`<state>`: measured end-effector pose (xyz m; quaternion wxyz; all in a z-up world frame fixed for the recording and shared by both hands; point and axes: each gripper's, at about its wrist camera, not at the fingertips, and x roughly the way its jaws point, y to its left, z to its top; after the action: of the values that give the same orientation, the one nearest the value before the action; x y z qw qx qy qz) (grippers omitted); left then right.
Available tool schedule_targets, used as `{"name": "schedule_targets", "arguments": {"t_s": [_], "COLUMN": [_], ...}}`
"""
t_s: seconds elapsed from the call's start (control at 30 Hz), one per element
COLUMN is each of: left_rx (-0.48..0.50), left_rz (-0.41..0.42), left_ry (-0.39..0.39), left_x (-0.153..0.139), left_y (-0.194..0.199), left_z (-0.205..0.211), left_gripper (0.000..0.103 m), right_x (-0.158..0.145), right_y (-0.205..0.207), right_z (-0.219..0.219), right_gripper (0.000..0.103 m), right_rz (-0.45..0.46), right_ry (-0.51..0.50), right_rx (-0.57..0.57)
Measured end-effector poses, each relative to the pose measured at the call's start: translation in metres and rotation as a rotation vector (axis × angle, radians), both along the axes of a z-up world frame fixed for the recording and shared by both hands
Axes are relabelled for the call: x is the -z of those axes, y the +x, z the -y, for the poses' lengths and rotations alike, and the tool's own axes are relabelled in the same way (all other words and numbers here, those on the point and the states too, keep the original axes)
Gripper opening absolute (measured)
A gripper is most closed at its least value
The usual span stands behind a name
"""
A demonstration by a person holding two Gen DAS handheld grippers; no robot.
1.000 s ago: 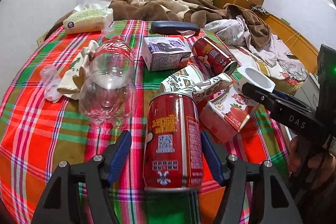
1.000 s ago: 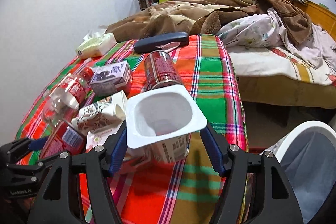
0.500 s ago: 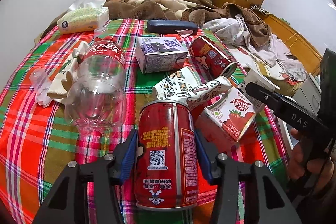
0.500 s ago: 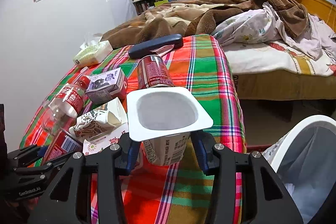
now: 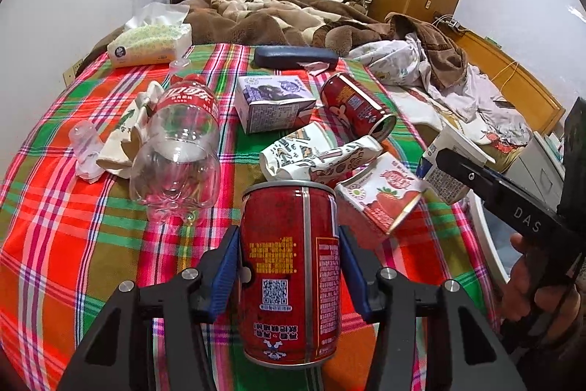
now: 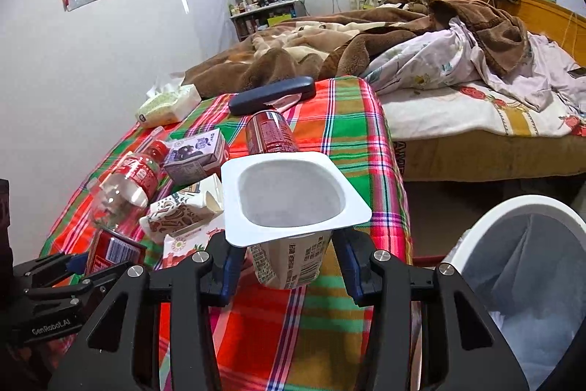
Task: Collect trash
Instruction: 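Carry the can and yogurt cup over the bin and release both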
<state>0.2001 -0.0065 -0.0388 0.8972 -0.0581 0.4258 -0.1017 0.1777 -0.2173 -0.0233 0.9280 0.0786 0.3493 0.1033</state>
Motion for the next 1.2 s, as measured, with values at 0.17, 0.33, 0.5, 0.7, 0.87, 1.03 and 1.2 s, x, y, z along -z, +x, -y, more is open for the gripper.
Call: {"name": "schedule_targets", "arguments": {"t_s": [0.17,0.33,0.5,0.7,0.87,1.03,1.2], "left_rx": [0.006,0.021,0.06,0.13,0.206,0.281,0.353], "left_rz": [0.024,0.056,0.088,0.122,0.147,0.163,0.164], "left_ry": [0.0,-0.008,-0.007,-0.01,-0.011,-0.014,-0.024], "left_x": [-0.01,-0.024,-0.037,-0.052,-0.061,-0.067,-0.068], "left_y": [-0.013,-0.025,-0.035,-0.047,-0.055,-0.061,-0.064], "left_z": [0.003,0.01,0.026,0.06,0.092,0.127,0.163], "left_gripper": [0.052,0.052,0.052,0.052,0.052,0.052,0.053], "right_x": [-0.006,-0.013,-0.022,-0.029,-0.033,-0.033,-0.031], "right_y": [-0.01,-0.024,-0.039,-0.057,-0.073,-0.084,-0.091], "right_z": [0.004,0.009,0.024,0.046,0.068,0.092,0.115], "right_gripper": [0.047,0.047,0.047,0.047,0.047,0.047,0.047], "right_rz": [0.017,0.043,0.071,0.093,0.11,0.107,0.097], "right_ry": [0.019,0.022,0.023,0.013,0.006,-0.008,-0.023], "right_rx": [0.009,0.018,0.055,0.11,0.169,0.233,0.295]}}
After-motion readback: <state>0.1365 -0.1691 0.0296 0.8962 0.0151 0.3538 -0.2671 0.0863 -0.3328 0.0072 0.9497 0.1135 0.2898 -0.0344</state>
